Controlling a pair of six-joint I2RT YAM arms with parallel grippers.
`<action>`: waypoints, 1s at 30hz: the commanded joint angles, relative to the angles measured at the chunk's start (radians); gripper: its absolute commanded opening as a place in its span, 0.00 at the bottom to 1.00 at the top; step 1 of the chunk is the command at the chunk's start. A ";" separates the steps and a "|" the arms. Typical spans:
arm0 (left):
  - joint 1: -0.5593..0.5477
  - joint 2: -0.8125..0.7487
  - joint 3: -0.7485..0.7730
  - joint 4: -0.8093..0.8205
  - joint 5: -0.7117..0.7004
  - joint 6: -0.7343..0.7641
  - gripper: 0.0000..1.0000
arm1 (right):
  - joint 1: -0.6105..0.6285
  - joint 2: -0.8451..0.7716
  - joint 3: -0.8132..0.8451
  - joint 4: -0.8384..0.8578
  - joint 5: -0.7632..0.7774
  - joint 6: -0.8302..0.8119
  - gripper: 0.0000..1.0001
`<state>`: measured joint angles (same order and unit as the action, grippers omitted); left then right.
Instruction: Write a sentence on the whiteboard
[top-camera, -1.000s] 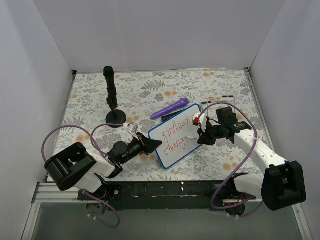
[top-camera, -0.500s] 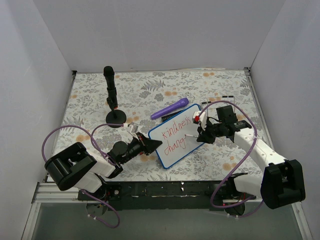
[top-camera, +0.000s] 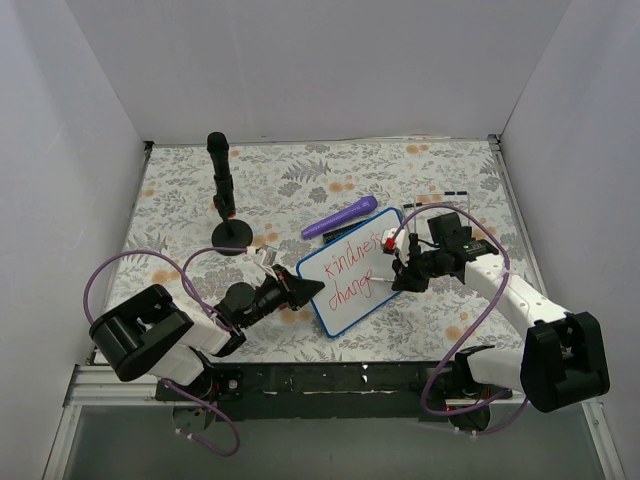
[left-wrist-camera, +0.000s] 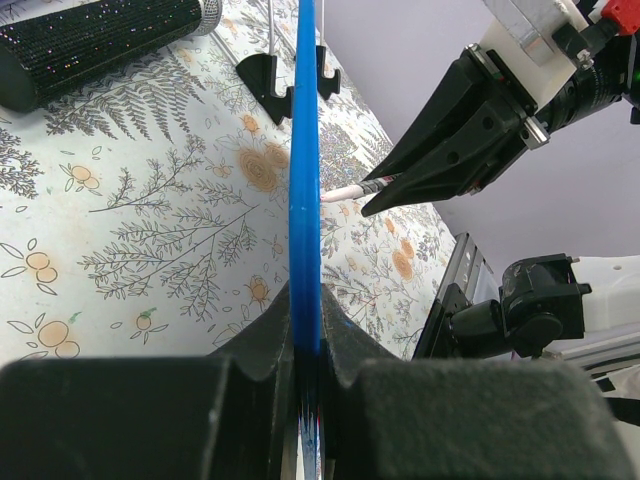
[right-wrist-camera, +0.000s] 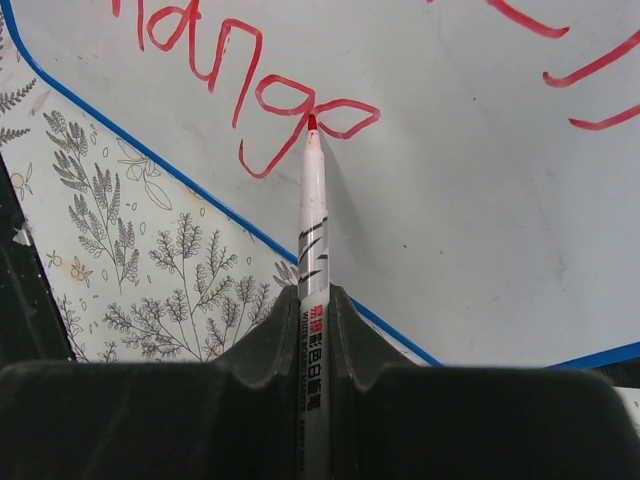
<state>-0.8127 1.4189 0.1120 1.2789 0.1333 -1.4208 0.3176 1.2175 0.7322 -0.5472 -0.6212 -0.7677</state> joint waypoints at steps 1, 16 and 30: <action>-0.003 -0.018 0.002 0.020 0.023 0.020 0.00 | 0.008 -0.004 0.004 -0.008 0.047 -0.021 0.01; -0.003 -0.020 -0.003 0.023 0.026 0.020 0.00 | -0.069 -0.036 0.009 -0.028 0.039 -0.038 0.01; -0.003 -0.024 -0.003 0.020 0.025 0.022 0.00 | -0.084 -0.065 0.024 0.076 0.049 0.051 0.01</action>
<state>-0.8127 1.4185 0.1112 1.2797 0.1360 -1.4204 0.2409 1.1454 0.7238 -0.5320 -0.5938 -0.7563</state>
